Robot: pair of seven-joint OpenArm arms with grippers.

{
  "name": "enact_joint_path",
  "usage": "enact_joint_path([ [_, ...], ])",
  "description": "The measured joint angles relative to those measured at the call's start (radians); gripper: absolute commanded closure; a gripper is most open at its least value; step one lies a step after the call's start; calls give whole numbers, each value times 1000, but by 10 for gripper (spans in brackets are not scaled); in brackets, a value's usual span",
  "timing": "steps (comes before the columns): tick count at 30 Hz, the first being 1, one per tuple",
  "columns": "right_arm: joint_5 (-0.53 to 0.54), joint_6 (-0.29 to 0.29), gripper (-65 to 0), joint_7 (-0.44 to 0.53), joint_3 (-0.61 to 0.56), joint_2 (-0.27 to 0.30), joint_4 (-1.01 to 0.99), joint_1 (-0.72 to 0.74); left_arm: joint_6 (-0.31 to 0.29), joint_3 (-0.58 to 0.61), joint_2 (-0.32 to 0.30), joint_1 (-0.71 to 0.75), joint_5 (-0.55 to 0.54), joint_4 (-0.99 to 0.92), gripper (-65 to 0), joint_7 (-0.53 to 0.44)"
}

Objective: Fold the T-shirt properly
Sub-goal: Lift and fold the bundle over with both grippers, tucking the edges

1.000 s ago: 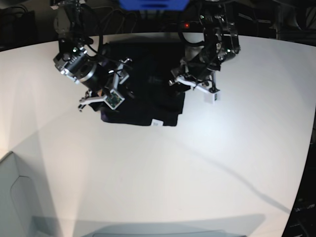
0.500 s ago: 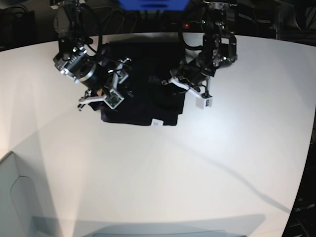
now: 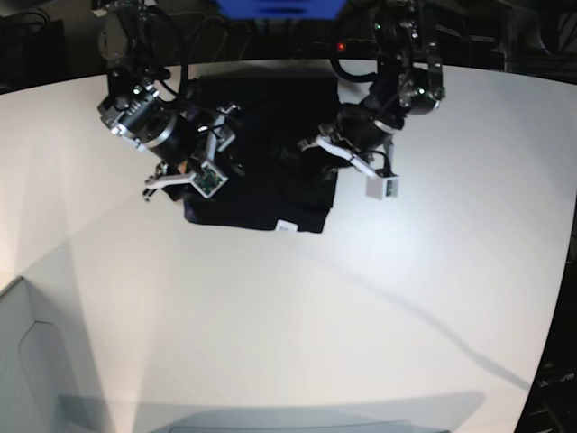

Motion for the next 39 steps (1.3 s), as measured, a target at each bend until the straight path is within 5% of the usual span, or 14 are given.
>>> enact_joint_path([
  [6, 0, 0, -360, 0, 2, 4, 0, 2, 0, -16, -63, 33, 0, 3, 0, 2],
  [13, 0, 0, -360, 0, 2, 4, 0, 0, -1, -132, -65, 103, 2, -11, 0, 0],
  [27, 0, 0, -359, -3, -5, -39, -15, 2, -6, -135, -65, 116, -2, -164, 0, -15],
  [34, 4, 0, -358, 12, -18, -93, -54, 12, -50, -126, -65, 115, -62, -282, 0, -189],
  [39, -3, 0, -358, 1, -18, -144, -172, 92, -74, -124, -90, 84, -99, -338, 0, -212],
])
